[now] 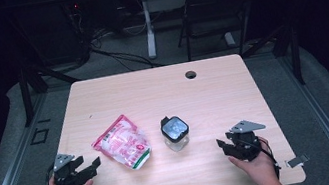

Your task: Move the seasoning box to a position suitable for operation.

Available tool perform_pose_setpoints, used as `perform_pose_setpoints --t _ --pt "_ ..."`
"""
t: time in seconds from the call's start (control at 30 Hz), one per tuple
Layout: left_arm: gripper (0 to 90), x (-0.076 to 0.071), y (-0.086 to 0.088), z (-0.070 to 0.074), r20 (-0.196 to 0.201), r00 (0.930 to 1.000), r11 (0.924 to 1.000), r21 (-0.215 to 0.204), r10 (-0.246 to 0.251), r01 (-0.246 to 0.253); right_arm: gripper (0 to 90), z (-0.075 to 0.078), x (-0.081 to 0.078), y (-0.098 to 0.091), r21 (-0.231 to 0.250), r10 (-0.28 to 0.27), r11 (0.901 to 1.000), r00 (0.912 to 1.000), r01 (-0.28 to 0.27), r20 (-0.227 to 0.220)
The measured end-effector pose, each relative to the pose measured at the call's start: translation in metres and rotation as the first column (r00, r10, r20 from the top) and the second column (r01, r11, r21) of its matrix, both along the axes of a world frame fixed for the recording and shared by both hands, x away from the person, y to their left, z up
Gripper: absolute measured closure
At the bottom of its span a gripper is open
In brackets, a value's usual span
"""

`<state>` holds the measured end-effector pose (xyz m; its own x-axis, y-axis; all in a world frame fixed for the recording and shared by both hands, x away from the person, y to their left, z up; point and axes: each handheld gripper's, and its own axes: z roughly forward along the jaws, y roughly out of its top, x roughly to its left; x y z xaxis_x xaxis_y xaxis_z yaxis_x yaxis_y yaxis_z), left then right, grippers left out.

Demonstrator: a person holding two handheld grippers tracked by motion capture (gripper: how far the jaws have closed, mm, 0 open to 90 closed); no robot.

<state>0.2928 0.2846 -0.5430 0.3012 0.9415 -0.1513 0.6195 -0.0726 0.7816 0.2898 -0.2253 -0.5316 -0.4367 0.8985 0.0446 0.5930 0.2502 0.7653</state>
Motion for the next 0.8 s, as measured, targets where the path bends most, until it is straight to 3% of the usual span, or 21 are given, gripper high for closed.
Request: perform_pose_setpoints --t 0.2,0.33,0.43,0.67,0.8 --pt "27.1 0.002 -0.004 0.000 -0.016 0.9997 0.9998 0.005 -0.017 0.017 53.3 0.001 -0.002 0.001 -0.009 0.001 1.0000 1.0000 -0.001 0.006" --pt "30.7 0.001 -0.006 0.001 -0.002 0.9999 0.9996 0.024 0.014 -0.014 52.2 0.002 -0.002 0.005 0.020 0.006 0.9998 1.0000 -0.006 0.007" --pt "25.9 0.000 -0.005 0.001 0.001 1.0000 0.9999 -0.010 0.010 -0.010 52.2 0.002 -0.003 0.013 0.017 0.028 0.9995 0.9996 -0.028 0.008" --pt "20.4 0.001 -0.003 -0.003 -0.049 0.9987 0.9980 -0.061 0.011 -0.014 51.7 0.000 0.002 0.017 0.017 0.033 0.9993 0.9995 -0.033 -0.002" --pt "20.0 0.001 -0.003 -0.005 -0.066 0.9978 0.9984 -0.056 0.000 -0.004 51.1 -0.001 0.003 0.018 0.020 0.031 0.9993 0.9995 -0.031 -0.003"
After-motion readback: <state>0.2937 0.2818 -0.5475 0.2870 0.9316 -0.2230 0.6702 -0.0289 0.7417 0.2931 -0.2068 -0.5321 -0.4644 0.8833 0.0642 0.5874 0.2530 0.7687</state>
